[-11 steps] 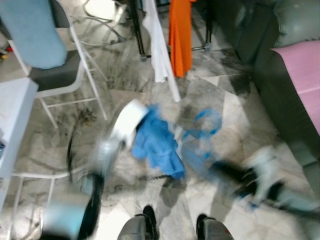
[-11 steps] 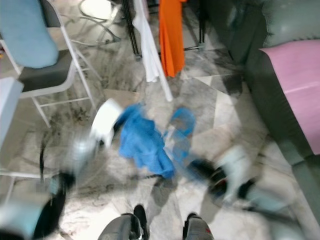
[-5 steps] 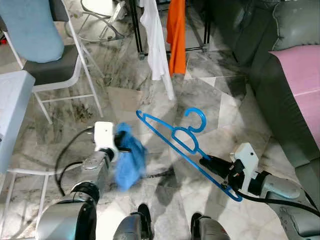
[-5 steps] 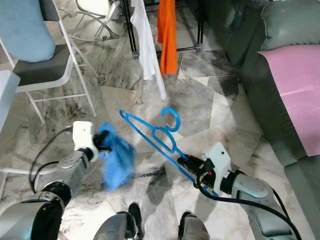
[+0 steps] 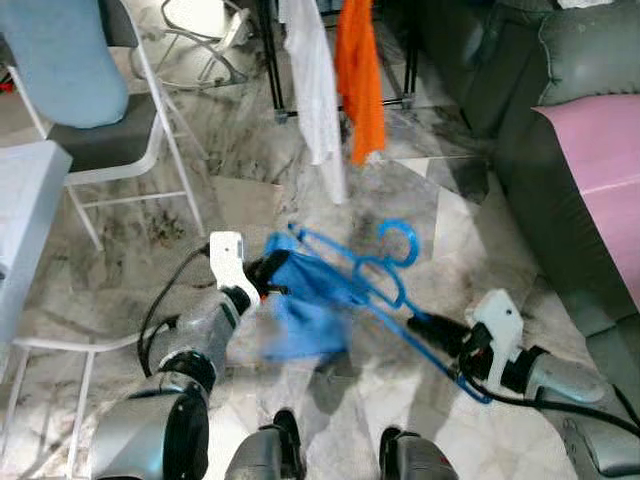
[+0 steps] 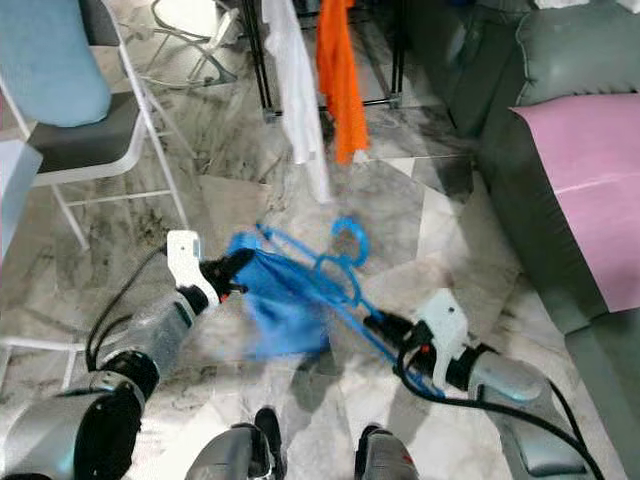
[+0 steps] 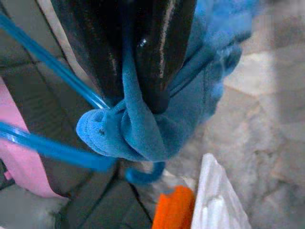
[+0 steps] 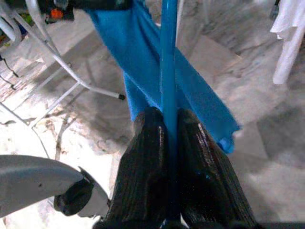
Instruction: Hang hanger
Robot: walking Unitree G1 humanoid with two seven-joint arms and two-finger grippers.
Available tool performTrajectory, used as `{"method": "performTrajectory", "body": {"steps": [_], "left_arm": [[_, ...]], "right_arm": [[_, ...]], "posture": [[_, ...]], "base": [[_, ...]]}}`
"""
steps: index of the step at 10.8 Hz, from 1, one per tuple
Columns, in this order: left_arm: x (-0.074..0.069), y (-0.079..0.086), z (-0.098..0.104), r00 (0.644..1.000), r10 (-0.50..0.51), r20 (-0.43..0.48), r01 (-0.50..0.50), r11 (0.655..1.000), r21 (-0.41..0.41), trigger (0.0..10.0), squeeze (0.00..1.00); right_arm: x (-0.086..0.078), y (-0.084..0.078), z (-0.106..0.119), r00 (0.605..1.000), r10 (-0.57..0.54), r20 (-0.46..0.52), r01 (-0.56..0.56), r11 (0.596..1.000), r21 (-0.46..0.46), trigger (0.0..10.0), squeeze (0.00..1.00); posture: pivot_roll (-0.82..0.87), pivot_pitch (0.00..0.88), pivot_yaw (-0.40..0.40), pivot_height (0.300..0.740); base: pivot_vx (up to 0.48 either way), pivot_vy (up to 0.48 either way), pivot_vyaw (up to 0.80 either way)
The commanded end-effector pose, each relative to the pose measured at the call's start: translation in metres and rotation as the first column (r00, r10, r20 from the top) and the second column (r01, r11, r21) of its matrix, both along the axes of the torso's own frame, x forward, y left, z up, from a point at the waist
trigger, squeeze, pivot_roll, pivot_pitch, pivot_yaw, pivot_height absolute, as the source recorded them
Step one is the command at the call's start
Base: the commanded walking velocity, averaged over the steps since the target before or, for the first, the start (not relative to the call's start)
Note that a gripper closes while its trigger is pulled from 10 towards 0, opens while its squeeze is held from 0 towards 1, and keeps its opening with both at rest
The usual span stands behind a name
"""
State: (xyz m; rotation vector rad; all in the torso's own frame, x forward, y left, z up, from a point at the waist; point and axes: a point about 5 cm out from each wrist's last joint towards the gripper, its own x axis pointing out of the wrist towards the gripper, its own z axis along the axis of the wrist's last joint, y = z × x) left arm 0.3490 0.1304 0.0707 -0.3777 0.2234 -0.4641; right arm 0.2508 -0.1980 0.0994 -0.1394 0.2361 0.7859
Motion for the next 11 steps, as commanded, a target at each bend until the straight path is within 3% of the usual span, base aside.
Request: {"method": "performTrajectory", "body": {"steps": [1,3,4,5,6,7,9,10,11], "left_arm": [[0.000,0.002,0.003,0.998,-0.047,0.043,0.046,0.998,0.045,10.0,0.00],[0.014,0.008,0.036,0.966,-0.155,0.206,0.110,0.970,0.216,10.0,0.00],[0.020,0.010,0.062,0.884,-0.368,0.288,0.214,0.867,0.450,10.0,0.00],[0.019,0.010,0.076,0.767,-0.583,0.269,0.277,0.678,0.681,10.0,0.00],[0.018,0.011,0.085,0.683,-0.694,0.226,0.284,0.538,0.794,10.0,0.00],[0.017,0.008,0.090,0.615,-0.768,0.178,0.277,0.421,0.864,10.0,0.00],[0.016,0.003,0.095,0.544,-0.824,0.157,0.244,0.334,0.910,10.0,0.00],[0.015,-0.002,0.101,0.500,-0.848,0.176,0.200,0.311,0.929,10.0,0.00],[0.016,-0.008,0.111,0.456,-0.859,0.234,0.122,0.321,0.939,10.0,0.00]], "right_arm": [[-0.004,-0.001,-0.001,1.000,0.009,0.002,-0.009,1.000,-0.012,10.0,0.00],[-0.009,-0.014,0.004,1.000,0.022,0.011,-0.021,0.996,-0.091,10.0,0.00],[-0.013,-0.025,0.010,0.999,0.043,0.011,-0.041,0.990,-0.133,10.0,0.00],[-0.016,-0.033,0.014,0.999,0.054,0.000,-0.053,0.986,-0.160,10.0,0.00],[-0.018,-0.038,0.016,0.998,0.060,-0.005,-0.061,0.983,-0.173,10.0,0.00],[-0.020,-0.037,0.019,0.998,0.070,-0.007,-0.070,0.984,-0.166,10.0,0.00],[-0.024,-0.031,0.018,0.995,0.093,-0.020,-0.095,0.985,-0.147,10.0,0.00],[-0.027,-0.027,0.013,0.994,0.107,-0.037,-0.111,0.985,-0.135,10.0,0.00],[-0.028,-0.023,0.010,0.992,0.118,-0.051,-0.123,0.986,-0.115,10.0,0.00]], "posture": [[-0.15,0.231,0.084,0.740],[-0.15,0.247,0.088,0.740],[-0.14,0.269,0.095,0.740],[-0.14,0.286,0.107,0.740],[-0.13,0.293,0.117,0.740],[-0.13,0.300,0.125,0.740],[-0.13,0.304,0.138,0.740],[-0.14,0.304,0.140,0.740],[-0.14,0.303,0.140,0.740]], "base": [[0.000,0.000,0.00],[0.000,0.000,0.00],[0.000,0.000,0.00],[0.000,0.000,0.00],[0.000,0.000,0.00],[0.000,0.000,0.00],[0.000,0.000,0.00],[0.000,0.000,0.00],[0.000,0.000,0.00]]}}
